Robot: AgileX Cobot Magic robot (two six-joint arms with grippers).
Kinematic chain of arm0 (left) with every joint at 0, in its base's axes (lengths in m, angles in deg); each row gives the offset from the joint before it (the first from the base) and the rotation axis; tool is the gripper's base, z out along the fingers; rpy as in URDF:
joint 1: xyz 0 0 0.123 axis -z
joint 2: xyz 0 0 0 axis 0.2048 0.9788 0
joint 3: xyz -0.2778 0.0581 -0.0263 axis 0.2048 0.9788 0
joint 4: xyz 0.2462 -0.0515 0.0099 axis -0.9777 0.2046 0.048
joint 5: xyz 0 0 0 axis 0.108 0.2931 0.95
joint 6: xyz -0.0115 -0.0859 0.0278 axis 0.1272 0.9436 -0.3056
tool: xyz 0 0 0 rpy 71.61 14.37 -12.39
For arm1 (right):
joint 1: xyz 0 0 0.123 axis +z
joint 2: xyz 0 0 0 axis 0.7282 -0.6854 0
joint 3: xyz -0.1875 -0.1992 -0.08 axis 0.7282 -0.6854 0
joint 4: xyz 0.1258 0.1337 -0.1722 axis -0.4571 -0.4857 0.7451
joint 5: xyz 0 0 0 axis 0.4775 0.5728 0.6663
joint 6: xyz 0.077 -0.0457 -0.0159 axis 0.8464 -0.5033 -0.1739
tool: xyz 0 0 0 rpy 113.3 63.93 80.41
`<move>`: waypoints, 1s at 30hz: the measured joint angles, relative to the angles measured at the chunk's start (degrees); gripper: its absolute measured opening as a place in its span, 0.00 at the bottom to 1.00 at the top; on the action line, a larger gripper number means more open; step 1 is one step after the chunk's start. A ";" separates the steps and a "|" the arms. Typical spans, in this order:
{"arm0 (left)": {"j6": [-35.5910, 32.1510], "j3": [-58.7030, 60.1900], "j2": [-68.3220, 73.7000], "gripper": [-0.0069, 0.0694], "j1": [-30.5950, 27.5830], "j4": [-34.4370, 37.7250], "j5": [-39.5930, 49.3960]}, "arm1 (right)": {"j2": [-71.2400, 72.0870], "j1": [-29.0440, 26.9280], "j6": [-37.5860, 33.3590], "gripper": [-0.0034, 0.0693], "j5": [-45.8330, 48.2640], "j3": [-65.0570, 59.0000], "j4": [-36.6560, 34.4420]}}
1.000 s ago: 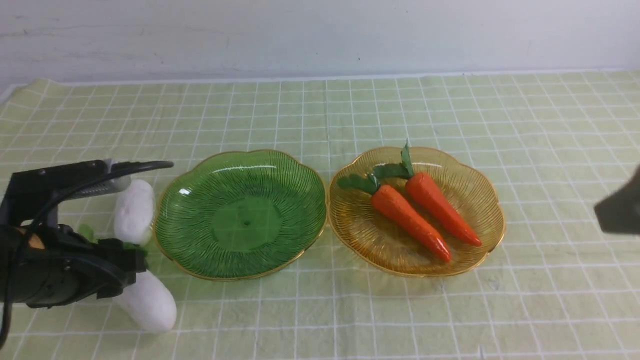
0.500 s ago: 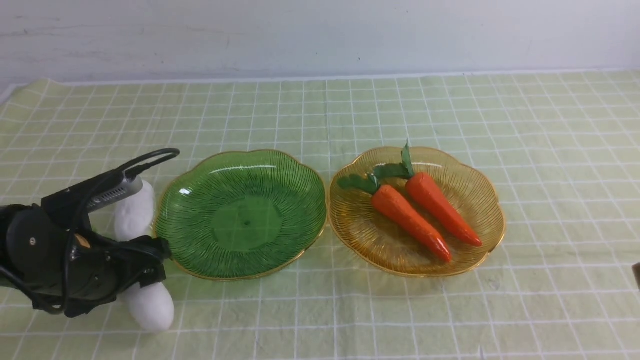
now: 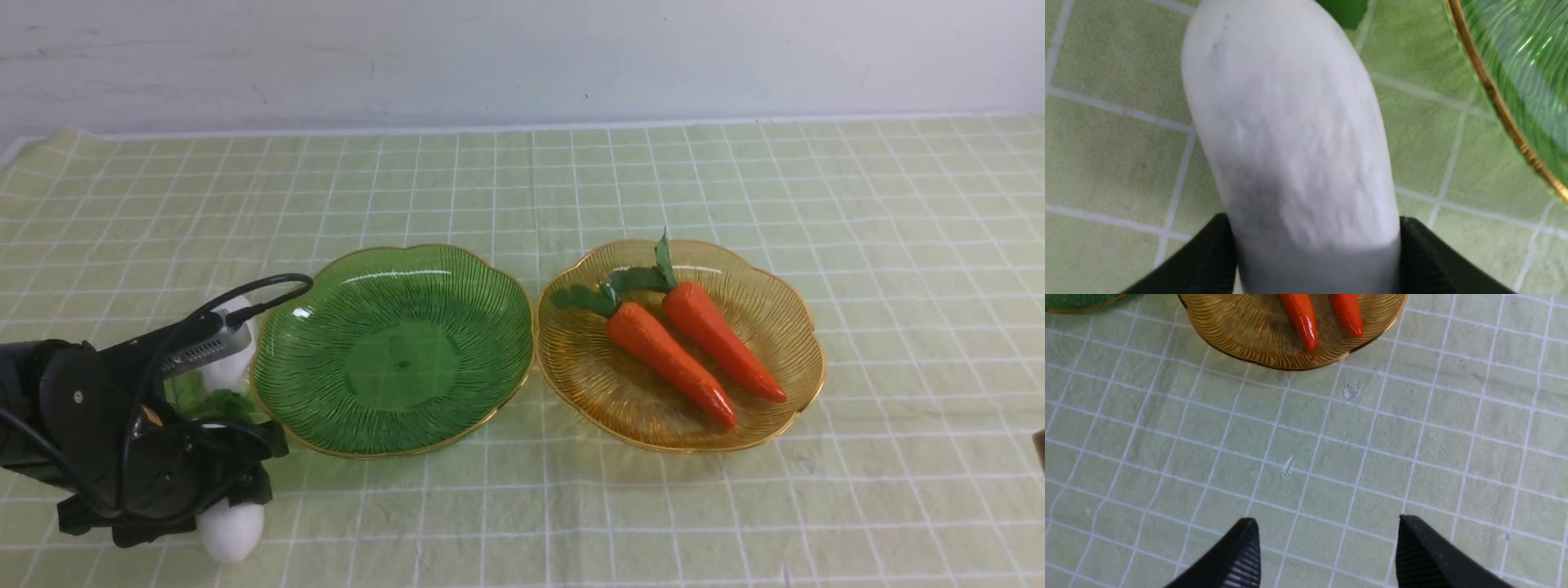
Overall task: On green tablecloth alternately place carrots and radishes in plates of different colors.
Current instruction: 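Pick up the white radish and place it in the left plate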
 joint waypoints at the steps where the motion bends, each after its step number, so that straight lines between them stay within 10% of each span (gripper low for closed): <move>1: 0.00 -0.70 -0.08 0.66 0.00 -1.44 2.40 | 0.00 0.00 0.00 0.61 0.00 0.00 -0.03; 11: -0.97 -18.81 -4.11 0.66 0.00 -10.30 32.09 | 0.00 0.00 0.00 0.61 0.00 0.00 -0.22; 30: -29.79 -24.98 10.54 0.66 0.00 20.37 12.96 | 0.00 0.00 0.00 0.61 -0.15 0.00 -0.38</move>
